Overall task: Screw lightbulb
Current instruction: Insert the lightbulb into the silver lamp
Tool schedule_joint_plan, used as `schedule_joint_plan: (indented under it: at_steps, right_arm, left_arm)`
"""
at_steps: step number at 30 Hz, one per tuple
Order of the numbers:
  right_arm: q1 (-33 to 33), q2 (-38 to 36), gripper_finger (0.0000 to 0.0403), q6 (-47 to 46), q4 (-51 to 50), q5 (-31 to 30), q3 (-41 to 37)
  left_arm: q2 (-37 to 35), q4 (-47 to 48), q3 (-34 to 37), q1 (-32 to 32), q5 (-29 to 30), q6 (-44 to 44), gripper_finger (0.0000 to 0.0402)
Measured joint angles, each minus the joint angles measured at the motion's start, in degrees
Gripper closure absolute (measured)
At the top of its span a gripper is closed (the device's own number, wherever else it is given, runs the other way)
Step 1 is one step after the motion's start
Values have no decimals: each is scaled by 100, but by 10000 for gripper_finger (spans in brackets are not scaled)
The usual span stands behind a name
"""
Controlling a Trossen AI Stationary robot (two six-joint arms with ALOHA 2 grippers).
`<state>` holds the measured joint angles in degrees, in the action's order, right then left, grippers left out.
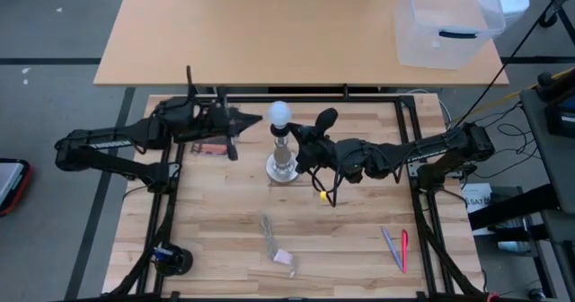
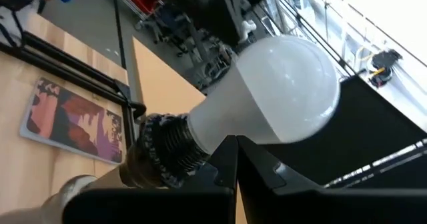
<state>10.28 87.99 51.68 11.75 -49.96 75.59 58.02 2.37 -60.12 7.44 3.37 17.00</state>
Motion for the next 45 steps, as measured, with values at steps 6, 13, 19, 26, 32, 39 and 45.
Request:
schedule_joint_plan:
  at_steps: [6, 13, 19, 26, 32, 39, 45]
  right_arm:
    - [-52, -2, 403, -192, 56, -544, 0]
    - [-200, -2, 403, -18, 653, -526, 0]
    - [-278, -4, 403, 197, 848, -373, 0]
    - [-217, -7, 403, 258, 815, -361, 0]
    - [-78, -11, 403, 308, 811, -419, 0]
    - [72, -11, 403, 326, 808, -362, 0]
    - [220, -11, 403, 322, 781, -253, 0]
  left_arm:
    - [82, -266, -5, -151, -389, 91, 400]
    - [279, -528, -7, -71, -389, 154, 400]
    - [330, -544, -7, 26, -386, 150, 400]
    - [330, -497, -7, 57, -257, 152, 400]
    - [323, -452, -7, 137, -100, 148, 400]
    - [323, -437, -4, 255, -72, 28, 400]
    - [328, -364, -2, 336, -80, -45, 400]
